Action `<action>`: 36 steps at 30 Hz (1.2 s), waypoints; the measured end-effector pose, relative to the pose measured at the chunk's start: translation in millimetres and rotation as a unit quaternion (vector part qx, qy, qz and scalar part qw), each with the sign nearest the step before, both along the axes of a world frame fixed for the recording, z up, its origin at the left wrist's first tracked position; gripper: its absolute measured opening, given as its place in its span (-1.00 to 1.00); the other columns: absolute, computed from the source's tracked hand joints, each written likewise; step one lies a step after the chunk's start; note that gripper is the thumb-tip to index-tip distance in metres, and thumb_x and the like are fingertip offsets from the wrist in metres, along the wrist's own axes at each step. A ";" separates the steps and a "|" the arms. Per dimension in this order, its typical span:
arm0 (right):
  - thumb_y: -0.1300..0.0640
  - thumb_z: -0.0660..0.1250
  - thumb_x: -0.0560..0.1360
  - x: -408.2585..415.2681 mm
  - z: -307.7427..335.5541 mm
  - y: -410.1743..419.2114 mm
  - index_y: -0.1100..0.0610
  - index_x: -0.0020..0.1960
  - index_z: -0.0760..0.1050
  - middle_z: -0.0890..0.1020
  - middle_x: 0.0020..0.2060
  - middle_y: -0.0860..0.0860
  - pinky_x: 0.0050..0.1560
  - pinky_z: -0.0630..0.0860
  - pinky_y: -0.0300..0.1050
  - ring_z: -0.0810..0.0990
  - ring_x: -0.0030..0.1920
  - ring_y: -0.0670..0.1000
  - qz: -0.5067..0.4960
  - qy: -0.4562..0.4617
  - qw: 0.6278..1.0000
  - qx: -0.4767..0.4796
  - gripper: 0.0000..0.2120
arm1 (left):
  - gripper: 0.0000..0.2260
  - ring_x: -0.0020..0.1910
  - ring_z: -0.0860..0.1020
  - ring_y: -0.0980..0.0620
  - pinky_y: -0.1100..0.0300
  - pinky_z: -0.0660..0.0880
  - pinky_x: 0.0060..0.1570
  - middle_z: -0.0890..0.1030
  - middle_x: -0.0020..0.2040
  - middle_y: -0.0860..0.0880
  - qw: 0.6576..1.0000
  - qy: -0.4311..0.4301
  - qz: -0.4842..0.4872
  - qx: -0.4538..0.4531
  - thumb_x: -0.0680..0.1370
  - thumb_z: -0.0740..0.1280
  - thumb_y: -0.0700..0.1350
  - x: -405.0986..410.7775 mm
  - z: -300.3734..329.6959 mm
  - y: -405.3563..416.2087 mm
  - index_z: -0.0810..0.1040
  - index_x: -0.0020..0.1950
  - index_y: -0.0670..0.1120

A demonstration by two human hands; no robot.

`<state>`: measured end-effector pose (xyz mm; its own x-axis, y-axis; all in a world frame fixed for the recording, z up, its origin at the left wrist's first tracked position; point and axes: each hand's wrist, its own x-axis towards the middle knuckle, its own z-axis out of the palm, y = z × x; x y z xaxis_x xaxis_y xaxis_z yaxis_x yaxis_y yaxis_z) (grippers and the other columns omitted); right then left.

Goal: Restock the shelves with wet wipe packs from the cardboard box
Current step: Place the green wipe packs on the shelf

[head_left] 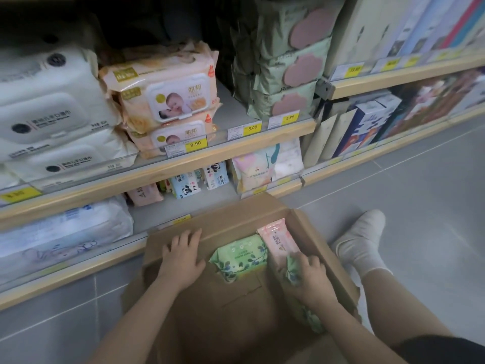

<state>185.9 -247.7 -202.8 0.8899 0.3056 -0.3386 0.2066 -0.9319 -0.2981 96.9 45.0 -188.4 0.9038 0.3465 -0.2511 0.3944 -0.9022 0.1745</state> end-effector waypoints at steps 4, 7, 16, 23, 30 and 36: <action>-0.14 0.43 0.32 -3.5 37.0 -4.4 -0.05 0.41 0.17 0.34 0.27 0.02 0.08 0.48 -0.14 0.41 0.19 0.06 0.015 0.006 0.998 0.055 -0.24 | -0.36 0.47 0.11 -0.07 -0.10 0.18 0.39 0.03 0.52 -0.01 0.995 -0.040 -0.033 -0.085 0.53 0.24 0.12 2.4 28.5 -26.1 0.02 0.52 0.08; -0.04 0.47 0.29 -4.3 75.3 -4.9 -0.01 0.45 0.18 0.36 0.29 0.01 0.07 0.38 -0.21 0.42 0.21 0.04 0.040 -0.001 0.996 0.081 -0.19 | -0.36 0.49 0.10 -0.04 -0.05 0.17 0.44 0.01 0.53 0.04 0.985 -0.059 -0.074 -0.147 0.52 0.24 0.18 2.4 53.8 -47.7 0.04 0.52 0.11; 0.03 0.54 0.18 -15.7 169.3 4.6 -0.05 0.40 0.22 0.42 0.27 -0.09 0.29 0.38 -0.16 0.43 0.24 -0.12 0.192 0.062 0.954 0.220 -0.14 | -0.20 0.34 0.33 0.13 0.09 0.29 0.37 0.34 0.39 0.11 0.931 -0.069 -0.096 -0.345 0.30 0.46 0.27 -9.0 129.3 -78.2 0.22 0.46 0.15; 0.04 0.56 0.17 -35.7 218.7 28.3 -0.12 0.49 0.05 0.31 0.36 -0.18 0.36 0.33 -0.16 0.32 0.36 -0.19 0.228 0.089 0.925 0.291 0.04 | -0.21 0.14 0.55 0.19 0.18 0.45 0.25 0.57 0.18 0.14 0.873 -0.038 -0.065 -0.483 0.17 0.60 0.03 -27.2 169.2 -76.4 0.38 0.35 0.01; -0.13 0.63 0.07 -33.1 192.7 46.5 -0.24 0.47 0.00 0.36 0.33 -0.21 0.29 0.44 -0.07 0.41 0.29 -0.18 0.222 0.111 0.930 0.270 0.16 | -0.49 -0.03 0.64 0.14 0.24 0.56 -0.03 0.66 0.00 0.10 0.828 -0.135 0.037 -0.543 0.25 0.58 -0.24 -36.8 159.0 -59.8 0.48 0.09 0.07; -0.10 0.57 0.03 -18.3 151.7 35.8 -0.34 0.35 0.14 0.49 0.16 -0.24 0.15 0.51 -0.03 0.52 0.14 -0.16 0.149 0.059 0.955 0.249 0.00 | -0.32 0.13 0.54 0.22 0.20 0.49 0.16 0.53 0.19 0.18 0.897 -0.122 -0.017 -0.425 0.22 0.56 0.19 -14.9 118.1 -57.6 0.44 0.27 0.09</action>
